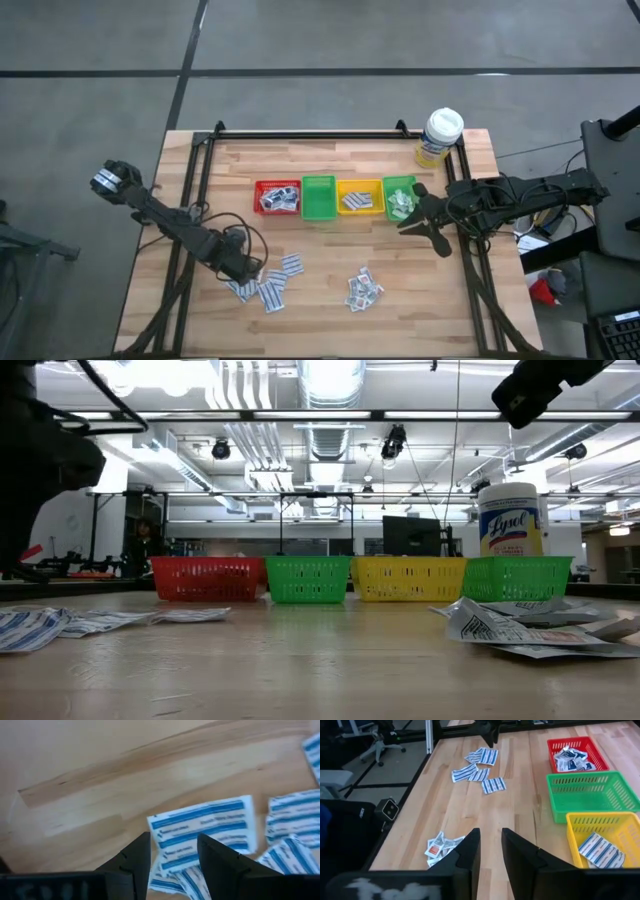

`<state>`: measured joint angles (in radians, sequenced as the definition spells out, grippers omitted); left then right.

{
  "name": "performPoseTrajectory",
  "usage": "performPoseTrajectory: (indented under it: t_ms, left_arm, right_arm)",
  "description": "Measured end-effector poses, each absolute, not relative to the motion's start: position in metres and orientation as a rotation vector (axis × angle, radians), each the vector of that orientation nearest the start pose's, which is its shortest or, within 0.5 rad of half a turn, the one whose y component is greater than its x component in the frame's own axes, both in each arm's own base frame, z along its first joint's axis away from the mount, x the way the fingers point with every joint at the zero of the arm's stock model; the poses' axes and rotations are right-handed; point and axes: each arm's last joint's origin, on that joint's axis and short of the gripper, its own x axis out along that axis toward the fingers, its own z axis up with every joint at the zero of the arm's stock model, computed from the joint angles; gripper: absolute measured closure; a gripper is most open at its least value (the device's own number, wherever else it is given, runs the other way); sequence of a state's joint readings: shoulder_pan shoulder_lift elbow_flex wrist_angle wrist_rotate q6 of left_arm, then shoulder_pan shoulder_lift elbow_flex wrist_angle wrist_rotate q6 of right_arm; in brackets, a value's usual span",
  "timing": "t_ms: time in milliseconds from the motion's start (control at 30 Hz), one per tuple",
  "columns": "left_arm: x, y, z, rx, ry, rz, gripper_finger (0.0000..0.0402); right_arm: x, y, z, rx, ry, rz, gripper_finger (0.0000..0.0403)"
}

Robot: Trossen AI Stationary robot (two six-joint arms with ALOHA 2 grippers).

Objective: Pick & Place First Aid Supplies
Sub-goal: Put the blue bandage into the yellow basket

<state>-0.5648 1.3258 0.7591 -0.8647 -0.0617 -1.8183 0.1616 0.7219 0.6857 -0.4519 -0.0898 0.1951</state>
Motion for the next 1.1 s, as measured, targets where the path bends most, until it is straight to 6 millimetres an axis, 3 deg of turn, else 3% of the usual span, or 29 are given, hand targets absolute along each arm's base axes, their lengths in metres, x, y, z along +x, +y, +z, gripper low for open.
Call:
performPoseTrajectory:
  t_ms: [300,667,1100]
  left_arm:
    - [0.171,-0.108,0.163,-1.104,1.26,0.863,0.0248]
    - [0.162,-0.103,0.146,-1.108,1.285,0.886,0.0252]
    - [0.16,-0.101,0.143,-1.084,1.273,0.898,0.0324]
  right_arm:
    - [0.152,0.027,0.284,0.182,0.512,0.195,0.0339]
    - [0.152,0.027,0.284,0.186,0.511,0.194,0.0324]
    - [0.153,0.027,0.285,0.187,0.496,0.195,0.034]
